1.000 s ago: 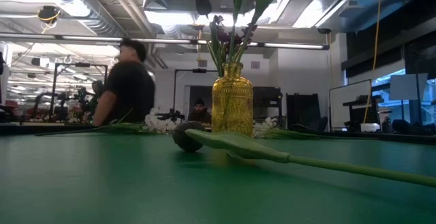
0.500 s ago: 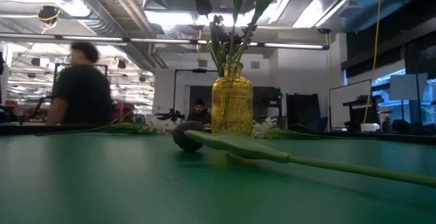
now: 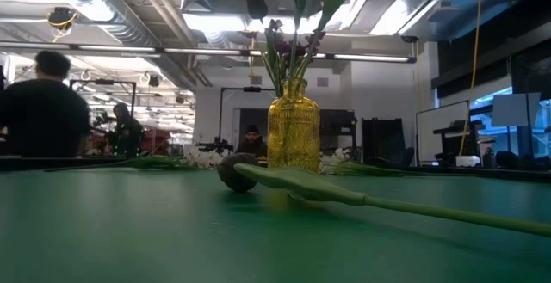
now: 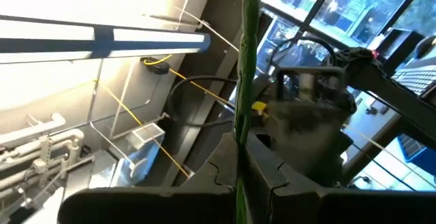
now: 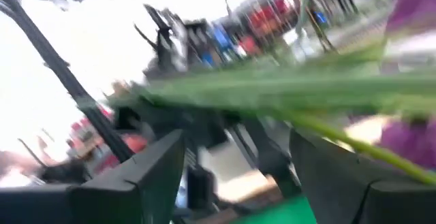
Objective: Sort flowers into vase by color
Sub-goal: Put the violet flowers into the transparent vase
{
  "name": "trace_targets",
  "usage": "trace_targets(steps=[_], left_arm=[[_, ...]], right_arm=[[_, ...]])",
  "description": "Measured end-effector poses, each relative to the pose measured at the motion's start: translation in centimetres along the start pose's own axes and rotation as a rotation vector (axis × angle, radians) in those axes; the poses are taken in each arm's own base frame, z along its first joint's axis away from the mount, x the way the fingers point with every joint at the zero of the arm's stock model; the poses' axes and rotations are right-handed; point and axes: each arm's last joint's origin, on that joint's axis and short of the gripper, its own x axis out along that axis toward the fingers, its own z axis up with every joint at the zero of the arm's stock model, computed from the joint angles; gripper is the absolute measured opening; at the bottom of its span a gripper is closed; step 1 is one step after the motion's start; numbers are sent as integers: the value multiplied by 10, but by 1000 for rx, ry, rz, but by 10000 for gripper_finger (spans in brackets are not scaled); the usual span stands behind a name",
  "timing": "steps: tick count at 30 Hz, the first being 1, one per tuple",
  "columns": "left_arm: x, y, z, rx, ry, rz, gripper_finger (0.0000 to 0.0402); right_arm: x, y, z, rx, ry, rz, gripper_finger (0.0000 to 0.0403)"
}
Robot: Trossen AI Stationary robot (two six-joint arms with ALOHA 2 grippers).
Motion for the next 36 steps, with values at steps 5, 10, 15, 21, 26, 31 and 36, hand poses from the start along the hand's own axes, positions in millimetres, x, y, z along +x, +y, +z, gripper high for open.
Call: trace_targets(steps=[5,10,15,21,26,31,36], left_arm=[[0,-4,1,-41,-30,-49,0],[-1,-5,1,-83,-46,-75,0],[-1,-8,2,-110,-76,-118,0],[-1,-11,-1,-116,-59,-159,0],[-1,-12,-1,-116,-56,-165,0],[-1,-12,-1,-119,-56,-167,0],[-1,-12,-1,-125,-50,-167,5]], right_arm=[[-8,-5,-3,53,-89,84,264],[-8,-2,-1,87,-115,125,264],[-8,-3,-2,95,-103,130,264],[-8,-3,-3,93,-94,136,264],[-8,-3,-3,92,-101,129,229],[-8,-3,-2,90,-103,129,140],[-8,-3,-2,83,-107,132,42]])
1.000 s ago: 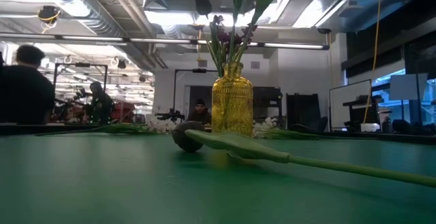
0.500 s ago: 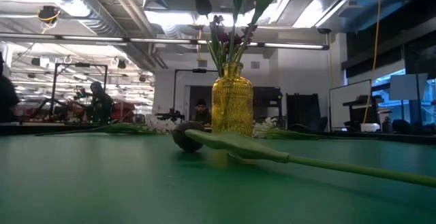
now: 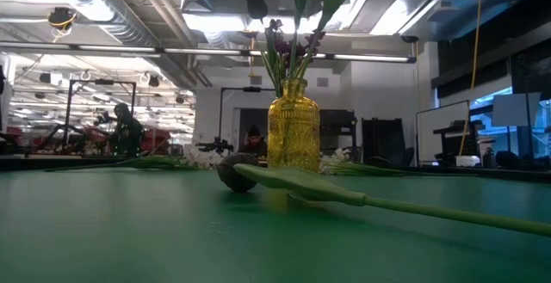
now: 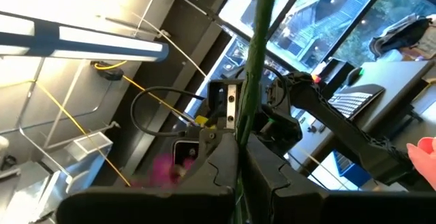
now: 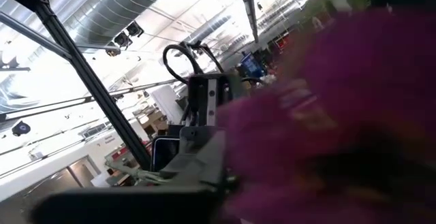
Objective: Sort flowers into vase by color
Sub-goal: Put the violet flowers into the transparent vase
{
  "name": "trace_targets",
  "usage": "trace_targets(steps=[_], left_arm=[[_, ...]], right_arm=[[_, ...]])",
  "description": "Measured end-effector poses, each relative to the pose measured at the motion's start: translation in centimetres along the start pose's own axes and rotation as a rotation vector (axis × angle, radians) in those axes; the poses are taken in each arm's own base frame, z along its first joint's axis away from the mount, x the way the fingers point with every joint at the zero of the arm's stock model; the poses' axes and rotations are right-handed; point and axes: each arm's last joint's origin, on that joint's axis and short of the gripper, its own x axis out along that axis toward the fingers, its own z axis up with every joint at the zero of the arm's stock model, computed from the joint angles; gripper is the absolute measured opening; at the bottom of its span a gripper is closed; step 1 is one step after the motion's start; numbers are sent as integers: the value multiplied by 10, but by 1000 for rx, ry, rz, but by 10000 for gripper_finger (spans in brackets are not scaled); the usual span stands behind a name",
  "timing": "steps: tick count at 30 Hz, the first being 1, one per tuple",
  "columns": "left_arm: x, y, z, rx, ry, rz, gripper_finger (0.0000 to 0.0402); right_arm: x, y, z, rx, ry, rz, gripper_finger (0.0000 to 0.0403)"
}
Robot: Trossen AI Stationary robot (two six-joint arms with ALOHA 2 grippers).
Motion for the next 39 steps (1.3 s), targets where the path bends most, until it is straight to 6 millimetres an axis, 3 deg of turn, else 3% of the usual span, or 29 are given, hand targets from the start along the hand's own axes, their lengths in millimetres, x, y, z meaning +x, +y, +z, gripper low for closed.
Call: trace_targets(steps=[3,14,25,32,39], left_arm=[[0,0,-1,-17,19,12,22],[-1,-3,-1,-56,113,41,117],[-7,-25,-3,-101,420,8,218],[-17,-37,2,-131,669,131,229],[-48,-40,3,-260,841,58,230]], right_arm=[[0,2,2,-16,-18,17,10],[-1,8,7,-40,-56,53,9],[-4,18,18,-127,-165,150,3],[-7,11,22,-274,-137,138,3],[-18,-9,29,-350,-63,-34,2]])
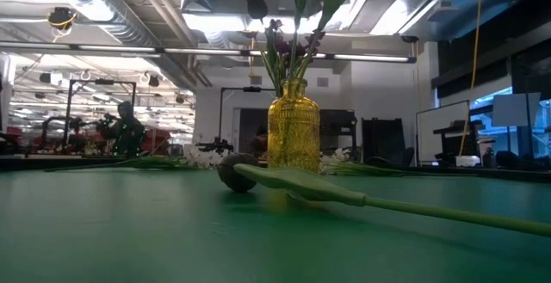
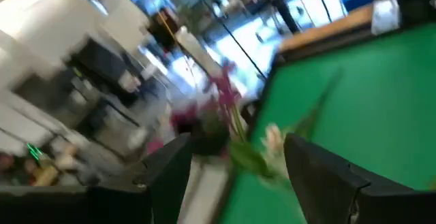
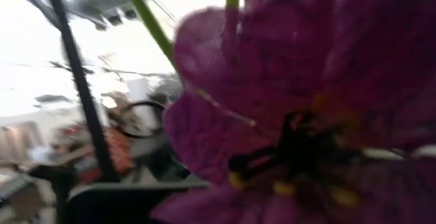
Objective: Sort flowers into vase by color
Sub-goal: Put the violet flowers into the transparent vase
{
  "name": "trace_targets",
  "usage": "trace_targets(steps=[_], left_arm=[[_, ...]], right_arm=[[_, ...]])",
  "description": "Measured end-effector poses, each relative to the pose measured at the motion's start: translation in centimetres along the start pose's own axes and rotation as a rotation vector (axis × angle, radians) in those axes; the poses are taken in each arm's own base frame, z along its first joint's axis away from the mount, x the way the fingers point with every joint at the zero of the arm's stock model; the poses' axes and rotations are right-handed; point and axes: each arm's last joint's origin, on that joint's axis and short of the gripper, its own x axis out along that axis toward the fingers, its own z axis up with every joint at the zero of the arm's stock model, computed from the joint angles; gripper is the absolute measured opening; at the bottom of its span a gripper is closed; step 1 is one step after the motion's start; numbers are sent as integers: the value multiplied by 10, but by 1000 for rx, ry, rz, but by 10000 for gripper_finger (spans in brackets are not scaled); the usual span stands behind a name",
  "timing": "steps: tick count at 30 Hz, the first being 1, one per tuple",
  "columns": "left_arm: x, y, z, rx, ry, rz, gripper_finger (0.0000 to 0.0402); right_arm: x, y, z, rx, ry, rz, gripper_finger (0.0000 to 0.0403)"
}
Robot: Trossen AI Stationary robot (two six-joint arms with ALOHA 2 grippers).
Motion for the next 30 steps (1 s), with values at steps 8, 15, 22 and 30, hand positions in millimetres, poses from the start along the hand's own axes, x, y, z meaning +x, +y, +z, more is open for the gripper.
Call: trace_targets(steps=[8,15,22,30], left_arm=[[-24,12,-24,-183,131,-186,230],[-38,5,-48,-287,92,-388,230],[-47,-4,-88,-451,-62,-509,230],[-49,-17,-124,-664,-320,-554,230]], right_arm=[[-16,-7,4,-172,114,-107,1],[-33,10,17,-356,154,-106,1],[-56,23,18,-428,305,-121,1],[-50,10,-13,-447,518,-269,1]])
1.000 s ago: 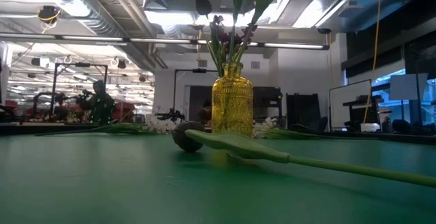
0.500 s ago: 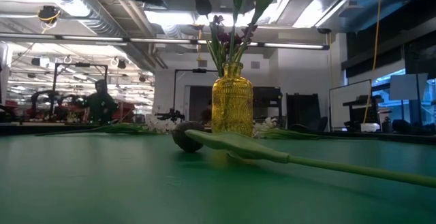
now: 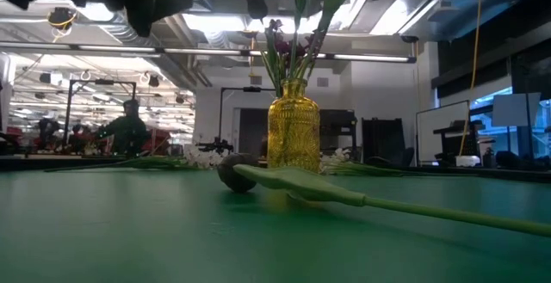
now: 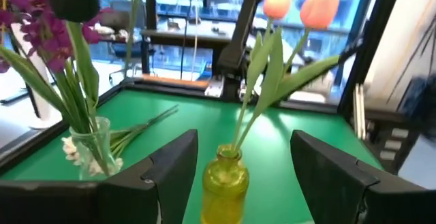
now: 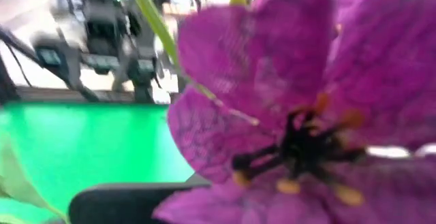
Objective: Sort flowers into vase by color
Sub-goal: Put the violet flowers into the transparent vase
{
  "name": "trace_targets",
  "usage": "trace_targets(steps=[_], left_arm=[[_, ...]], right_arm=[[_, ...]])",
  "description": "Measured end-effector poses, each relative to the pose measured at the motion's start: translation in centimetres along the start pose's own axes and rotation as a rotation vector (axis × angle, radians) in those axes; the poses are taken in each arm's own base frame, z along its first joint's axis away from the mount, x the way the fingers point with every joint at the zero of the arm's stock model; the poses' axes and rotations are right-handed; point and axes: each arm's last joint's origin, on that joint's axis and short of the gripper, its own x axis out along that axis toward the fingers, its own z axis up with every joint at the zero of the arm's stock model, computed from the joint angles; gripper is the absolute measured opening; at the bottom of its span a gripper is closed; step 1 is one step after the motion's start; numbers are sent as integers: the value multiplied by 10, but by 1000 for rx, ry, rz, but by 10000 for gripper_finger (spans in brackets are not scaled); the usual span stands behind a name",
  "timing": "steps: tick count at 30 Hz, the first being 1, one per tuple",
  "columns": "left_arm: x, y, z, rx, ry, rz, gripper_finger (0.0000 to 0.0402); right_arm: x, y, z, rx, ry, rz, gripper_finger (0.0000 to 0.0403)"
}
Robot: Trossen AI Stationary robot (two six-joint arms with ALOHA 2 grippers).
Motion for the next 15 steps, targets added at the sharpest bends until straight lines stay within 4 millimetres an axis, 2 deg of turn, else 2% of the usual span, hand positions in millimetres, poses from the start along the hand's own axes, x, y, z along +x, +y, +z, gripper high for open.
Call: trace_targets(steps=[6,15], left_arm=[[-1,6,-14,-79,-13,20,230],[-1,7,-15,-97,-8,24,230]], right_arm=[[35,6,-10,-87,25,-45,1],[55,3,-22,-94,70,-56,1]])
